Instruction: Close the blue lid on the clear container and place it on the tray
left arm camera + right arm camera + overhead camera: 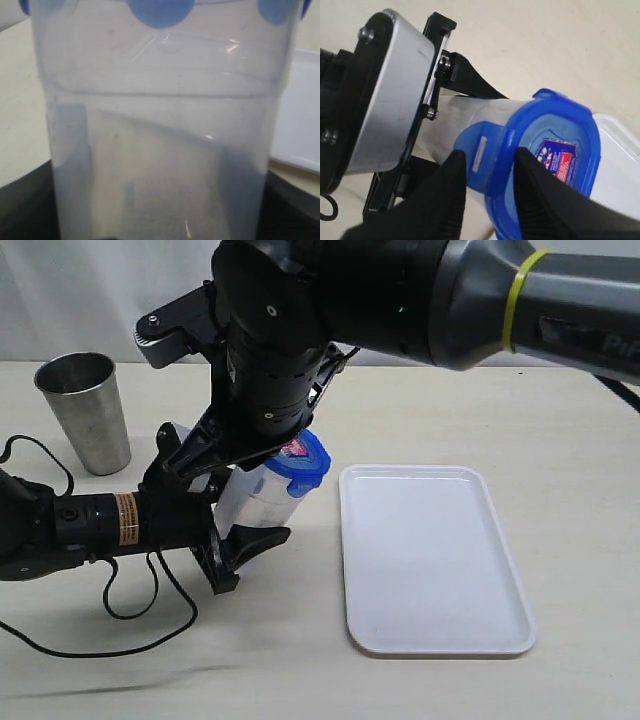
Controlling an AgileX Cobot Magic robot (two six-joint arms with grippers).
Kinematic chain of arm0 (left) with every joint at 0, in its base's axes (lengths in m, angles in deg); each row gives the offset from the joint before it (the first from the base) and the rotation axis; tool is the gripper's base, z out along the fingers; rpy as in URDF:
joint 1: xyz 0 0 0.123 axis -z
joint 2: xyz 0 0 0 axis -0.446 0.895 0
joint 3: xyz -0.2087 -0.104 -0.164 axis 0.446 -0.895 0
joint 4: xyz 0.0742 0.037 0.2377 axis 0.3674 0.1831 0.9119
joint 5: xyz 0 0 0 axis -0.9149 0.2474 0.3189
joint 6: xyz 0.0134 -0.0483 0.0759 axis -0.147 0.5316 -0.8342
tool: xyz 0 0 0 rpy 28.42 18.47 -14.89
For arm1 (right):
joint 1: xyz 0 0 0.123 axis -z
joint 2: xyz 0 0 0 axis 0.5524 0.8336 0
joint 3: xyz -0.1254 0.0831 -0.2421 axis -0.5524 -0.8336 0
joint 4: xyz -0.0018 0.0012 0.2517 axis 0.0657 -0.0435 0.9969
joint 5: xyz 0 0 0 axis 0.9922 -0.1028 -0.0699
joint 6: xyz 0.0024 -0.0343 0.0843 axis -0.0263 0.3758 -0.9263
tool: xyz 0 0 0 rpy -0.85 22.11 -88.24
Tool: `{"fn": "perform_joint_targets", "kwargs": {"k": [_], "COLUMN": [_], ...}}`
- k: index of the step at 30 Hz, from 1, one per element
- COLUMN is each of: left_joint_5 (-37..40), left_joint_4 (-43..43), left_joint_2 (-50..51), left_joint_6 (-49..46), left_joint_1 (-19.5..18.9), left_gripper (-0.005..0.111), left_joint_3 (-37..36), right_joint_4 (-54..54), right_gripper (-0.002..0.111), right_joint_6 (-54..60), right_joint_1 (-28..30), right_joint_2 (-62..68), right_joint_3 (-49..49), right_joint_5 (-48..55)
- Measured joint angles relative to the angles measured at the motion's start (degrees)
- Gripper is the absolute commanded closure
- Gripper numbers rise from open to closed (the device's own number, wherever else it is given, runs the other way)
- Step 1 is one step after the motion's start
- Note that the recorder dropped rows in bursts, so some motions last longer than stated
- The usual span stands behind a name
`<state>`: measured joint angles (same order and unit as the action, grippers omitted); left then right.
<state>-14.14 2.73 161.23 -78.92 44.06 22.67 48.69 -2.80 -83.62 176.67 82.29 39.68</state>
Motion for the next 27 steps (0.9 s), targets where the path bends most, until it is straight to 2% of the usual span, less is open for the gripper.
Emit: {"fn": "perform_joint_targets", "kwargs": {"k": [7,13,14,17,19,27], "left_joint_5": [0.0,0.0,0.0,-1.5,-4.9,-7.8], "left_joint_4": [-0.9,-1.1,-1.1,0.0,0.6,1.6], "left_joint_2": [0.1,0.1,0.1,0.1,0.0,-0.1], "left_joint_6": [0.5,0.6,0.6,0.2,-0.4,-0.5], "left_joint_1": [-0.1,-0.1,-0.1,0.0,0.0,0.0], "left_gripper": [0.107,0.107,0.107,0.107,0.107,0.107], "left_joint_3": [0.0,0.0,0.0,0.0,0.0,0.0], "right_joint_4": [-9.9,-9.8,-9.1,-4.6,-1.8,-0.4], "right_gripper": [0.094,0.092,0.090,0.070,0.063,0.062], "right_joint_6": [0.4,2.5,3.2,5.8,7.3,7.7], "right_joint_1": [-3.6,-3.8,-3.8,-3.7,-3.8,-3.9], "right_joint_2": [2.7,1.8,1.4,-1.1,-3.8,-14.9], "right_joint_3": [0.6,0.7,0.6,-0.2,-0.8,-3.1], "right_joint_5": [1.9,1.6,1.1,-0.3,0.0,0.1]}}
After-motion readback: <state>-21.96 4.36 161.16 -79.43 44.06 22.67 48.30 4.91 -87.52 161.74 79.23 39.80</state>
